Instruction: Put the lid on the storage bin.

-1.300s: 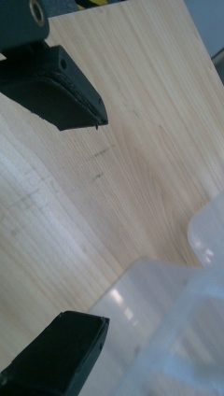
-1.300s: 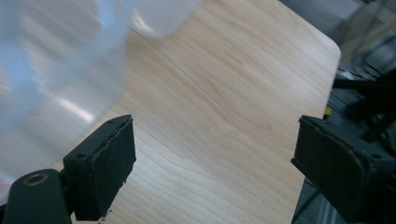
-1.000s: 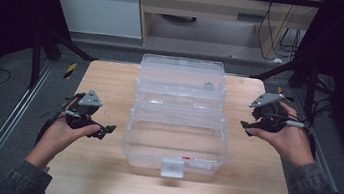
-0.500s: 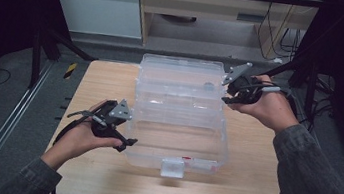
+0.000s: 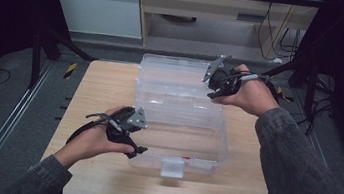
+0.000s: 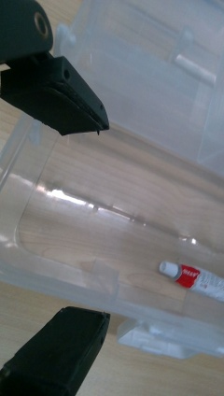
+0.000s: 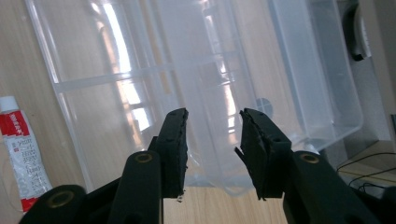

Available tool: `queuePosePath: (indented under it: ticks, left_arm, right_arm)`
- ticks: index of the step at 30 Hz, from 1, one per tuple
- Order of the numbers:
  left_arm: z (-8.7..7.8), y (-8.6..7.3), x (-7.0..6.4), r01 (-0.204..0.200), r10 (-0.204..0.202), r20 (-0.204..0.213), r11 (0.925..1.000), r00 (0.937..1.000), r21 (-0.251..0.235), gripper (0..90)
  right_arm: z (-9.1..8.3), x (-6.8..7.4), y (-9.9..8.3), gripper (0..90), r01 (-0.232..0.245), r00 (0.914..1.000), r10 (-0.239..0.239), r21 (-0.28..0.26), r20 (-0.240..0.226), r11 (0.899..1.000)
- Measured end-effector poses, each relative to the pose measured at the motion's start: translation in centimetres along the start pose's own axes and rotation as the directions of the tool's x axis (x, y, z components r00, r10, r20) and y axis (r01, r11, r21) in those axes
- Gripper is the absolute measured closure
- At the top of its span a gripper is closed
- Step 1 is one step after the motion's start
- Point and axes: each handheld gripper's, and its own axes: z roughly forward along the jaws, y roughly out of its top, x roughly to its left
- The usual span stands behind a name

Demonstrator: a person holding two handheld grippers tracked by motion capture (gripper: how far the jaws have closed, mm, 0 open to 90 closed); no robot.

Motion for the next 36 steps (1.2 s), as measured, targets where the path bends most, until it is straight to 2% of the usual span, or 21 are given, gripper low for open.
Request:
queuePosePath:
  ticks: [2,4,12,18,23,29,36]
  left_arm:
    - [0.2,0.0,-0.3,-0.023,0.023,0.016,0.9996,0.9996,0.015,7.4]
    - [0.3,0.0,-0.5,-0.039,0.038,0.027,0.9988,0.9989,0.031,8.1]
    - [0.6,-0.1,-0.9,-0.075,0.072,0.053,0.9960,0.9960,0.049,6.5]
    - [0.8,-0.1,-0.9,-0.082,0.079,0.055,0.9951,0.9953,0.056,7.0]
    - [1.1,-0.1,-1.0,-0.089,0.085,0.062,0.9939,0.9944,0.064,7.3]
    - [1.5,-0.4,-1.1,-0.096,0.090,0.074,0.9917,0.9932,0.086,10.9]
    - [1.9,-0.6,-1.8,-0.124,0.112,0.109,0.9864,0.9877,0.108,15.6]
  right_arm:
    - [0.2,0.0,0.2,62.2,0.010,0.9999,-0.010,0.007,-0.006,1.000]
    - [0.8,0.1,0.5,63.4,0.029,0.9995,-0.028,0.036,-0.015,0.999]
    - [2.3,0.0,1.3,68.5,0.101,0.9938,-0.097,0.092,-0.055,0.991]
    - [2.7,-0.2,1.5,73.0,0.125,0.9908,-0.118,0.104,-0.066,0.987]
    - [3.1,0.0,1.6,75.9,0.158,0.9852,-0.148,0.122,-0.086,0.980]
    - [3.4,0.2,1.9,79.2,0.186,0.9805,-0.175,0.127,-0.090,0.974]
    - [3.5,0.4,1.9,80.3,0.202,0.9778,-0.192,0.127,-0.083,0.971]
